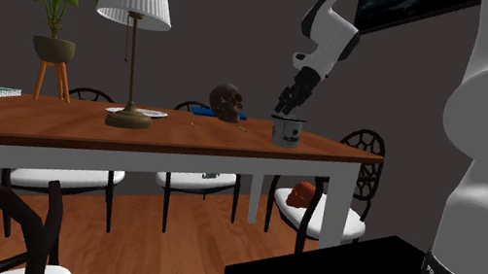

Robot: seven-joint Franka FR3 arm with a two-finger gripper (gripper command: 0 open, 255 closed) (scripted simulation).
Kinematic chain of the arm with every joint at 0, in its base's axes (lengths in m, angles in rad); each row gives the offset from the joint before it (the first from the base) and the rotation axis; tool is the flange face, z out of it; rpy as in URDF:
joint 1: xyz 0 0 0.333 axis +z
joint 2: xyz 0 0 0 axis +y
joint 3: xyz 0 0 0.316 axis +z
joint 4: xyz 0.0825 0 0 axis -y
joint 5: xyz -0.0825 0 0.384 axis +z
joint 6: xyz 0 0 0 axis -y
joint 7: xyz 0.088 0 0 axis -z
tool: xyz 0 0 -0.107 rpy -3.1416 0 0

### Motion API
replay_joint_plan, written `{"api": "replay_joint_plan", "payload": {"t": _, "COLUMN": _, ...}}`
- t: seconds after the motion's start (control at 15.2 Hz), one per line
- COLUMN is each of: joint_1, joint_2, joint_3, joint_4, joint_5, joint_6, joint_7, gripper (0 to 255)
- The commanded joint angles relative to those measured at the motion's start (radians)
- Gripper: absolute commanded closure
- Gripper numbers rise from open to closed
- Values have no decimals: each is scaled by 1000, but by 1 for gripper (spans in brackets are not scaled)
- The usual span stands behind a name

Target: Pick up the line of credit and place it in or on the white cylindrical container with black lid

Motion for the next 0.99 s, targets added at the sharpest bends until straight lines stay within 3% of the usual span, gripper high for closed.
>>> {"api": "replay_joint_plan", "payload": {"t": 0.0, "joint_1": 0, "joint_2": 4, "joint_3": 0, "joint_4": -7, "joint_5": 3, "joint_6": 9, "joint_7": -7, "gripper": 255}}
{"api": "replay_joint_plan", "payload": {"t": 0.4, "joint_1": 0, "joint_2": 4, "joint_3": 0, "joint_4": -7, "joint_5": 3, "joint_6": 9, "joint_7": -7, "gripper": 255}}
{"api": "replay_joint_plan", "payload": {"t": 0.46, "joint_1": 0, "joint_2": 4, "joint_3": 0, "joint_4": -7, "joint_5": 3, "joint_6": 9, "joint_7": -7, "gripper": 0}}
{"api": "replay_joint_plan", "payload": {"t": 0.79, "joint_1": 0, "joint_2": 4, "joint_3": 0, "joint_4": -7, "joint_5": 3, "joint_6": 9, "joint_7": -7, "gripper": 0}}
{"api": "replay_joint_plan", "payload": {"t": 0.92, "joint_1": -18, "joint_2": -3, "joint_3": -14, "joint_4": 40, "joint_5": -13, "joint_6": -50, "joint_7": 2, "gripper": 0}}
